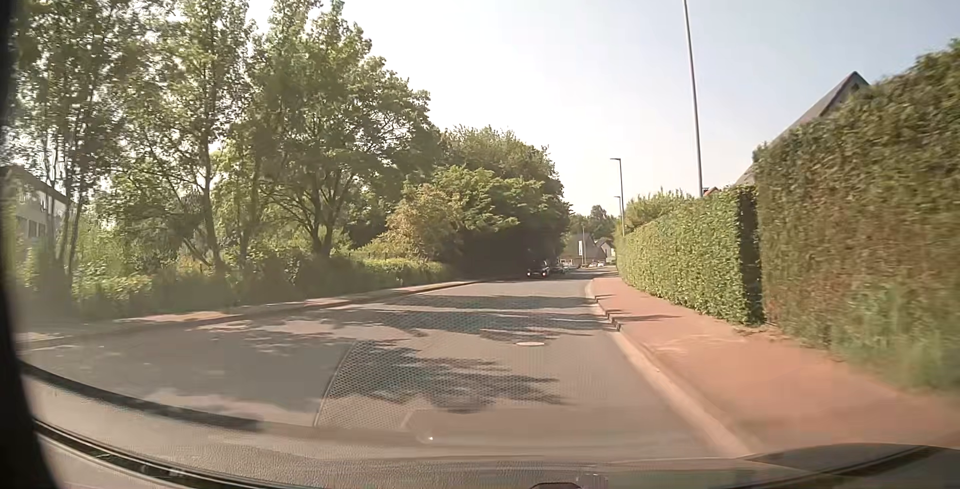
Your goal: Follow the waypoints while adhering to traffic rules and regulations
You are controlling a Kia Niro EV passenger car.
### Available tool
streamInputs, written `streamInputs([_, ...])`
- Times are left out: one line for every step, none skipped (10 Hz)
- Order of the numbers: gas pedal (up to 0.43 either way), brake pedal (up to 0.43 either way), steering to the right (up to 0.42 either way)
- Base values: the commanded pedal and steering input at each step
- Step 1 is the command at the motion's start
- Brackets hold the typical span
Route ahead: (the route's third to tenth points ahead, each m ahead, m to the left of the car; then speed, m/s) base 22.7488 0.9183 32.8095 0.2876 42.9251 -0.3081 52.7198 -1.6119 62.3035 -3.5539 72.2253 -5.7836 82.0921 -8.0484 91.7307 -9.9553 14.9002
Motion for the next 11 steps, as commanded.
streamInputs([0.177,0.0,0.018])
streamInputs([0.177,0.0,0.018])
streamInputs([0.177,0.0,0.018])
streamInputs([0.177,0.0,0.018])
streamInputs([0.177,0.0,0.019])
streamInputs([0.169,0.0,0.021])
streamInputs([0.157,0.0,0.022])
streamInputs([0.157,0.0,0.021])
streamInputs([0.15,0.0,0.02])
streamInputs([0.15,0.0,0.019])
streamInputs([0.15,0.0,0.018])
